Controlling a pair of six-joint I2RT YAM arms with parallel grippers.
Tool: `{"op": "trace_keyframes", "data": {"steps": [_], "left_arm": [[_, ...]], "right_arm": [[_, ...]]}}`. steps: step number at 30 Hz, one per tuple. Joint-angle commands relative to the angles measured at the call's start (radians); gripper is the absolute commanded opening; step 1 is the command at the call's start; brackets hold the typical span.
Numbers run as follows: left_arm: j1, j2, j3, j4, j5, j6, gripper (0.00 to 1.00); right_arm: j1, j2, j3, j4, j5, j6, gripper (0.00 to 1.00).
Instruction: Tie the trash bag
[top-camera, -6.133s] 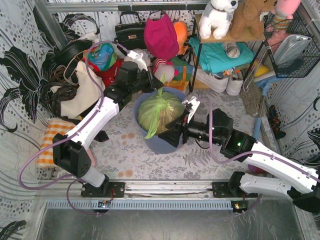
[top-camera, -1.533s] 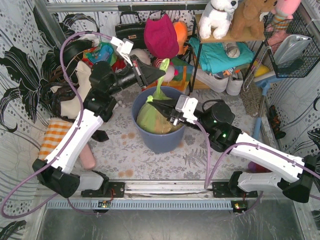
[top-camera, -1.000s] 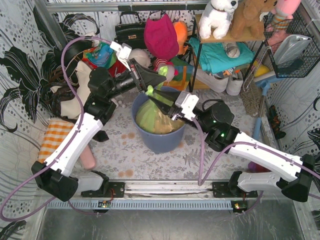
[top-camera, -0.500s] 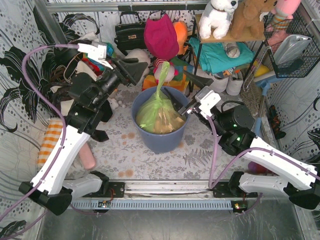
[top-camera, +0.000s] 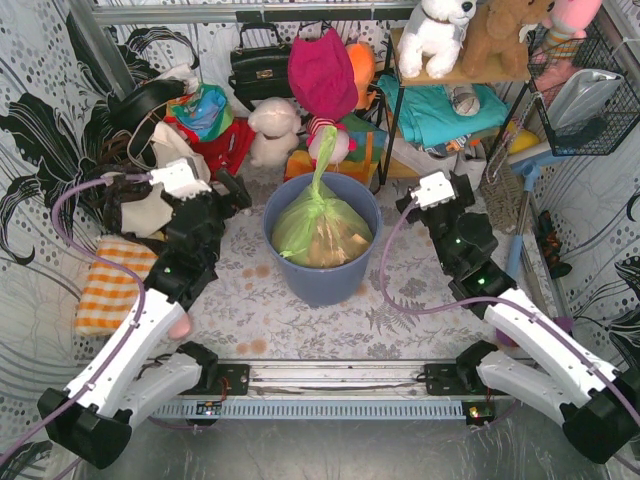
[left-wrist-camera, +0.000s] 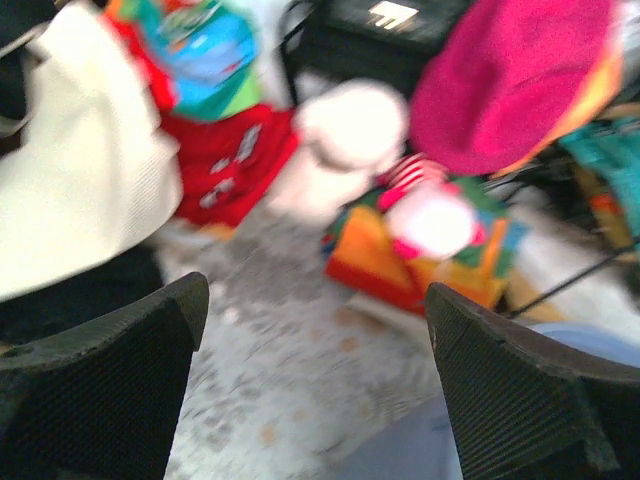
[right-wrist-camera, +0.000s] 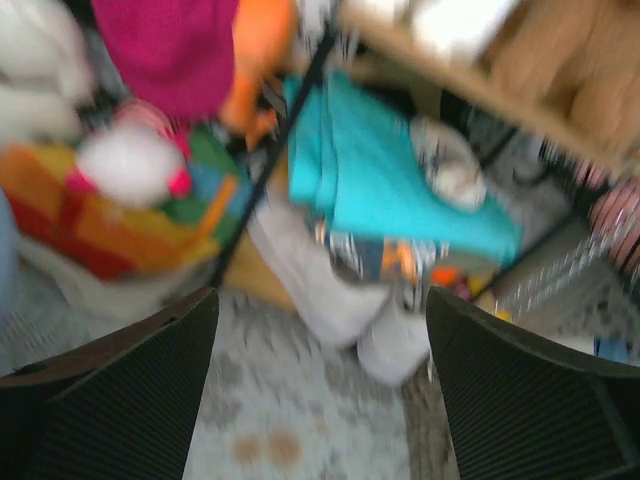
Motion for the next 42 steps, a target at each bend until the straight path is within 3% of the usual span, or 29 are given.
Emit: {"op": "trace_keyframes", "data": {"steps": [1,3,8,14,18,21,26,38,42], "left_arm": [[-0.002,-0.058,-0.173,0.061,-0.286,-0.038,0.98],[-0.003,-0.077,-0.273,0.115,-0.355,-0.045,0.98],[-0.002,-0.081,-0.491,0.242,-0.503,-0.069,0.98],[0.0,-0.029,-0.671,0.485,-0.497,-0.015,0.98],[0.016,0.067,-0.754,0.694,-0.49,0.074,0.98],[0.056,0.146,-0.819,0.903,-0.421,0.139,0.98],[0.129,0.266,-0.832,1.117,-0.263,0.199,0.97],[0.229,0.521,-0.789,1.359,0.083,0.282,0.98],[0.276,0.52,-0.725,1.224,0.186,0.253,0.98]], "right_arm": [[-0.09,-0.038,-0.17,-0.001,0.061,0.088,0.89],[-0.148,-0.048,-0.248,0.002,0.053,0.132,0.98],[-0.321,-0.049,-0.412,0.026,0.036,0.267,0.97],[-0.488,0.017,-0.551,0.142,0.01,0.394,0.97],[-0.51,0.121,-0.598,0.292,-0.048,0.417,0.97],[-0.523,0.219,-0.608,0.381,-0.05,0.431,0.97],[-0.531,0.339,-0.565,0.437,-0.051,0.432,0.97],[-0.559,0.55,-0.543,0.732,-0.208,0.428,0.97],[-0.561,0.572,-0.551,0.769,-0.236,0.423,0.97]]}}
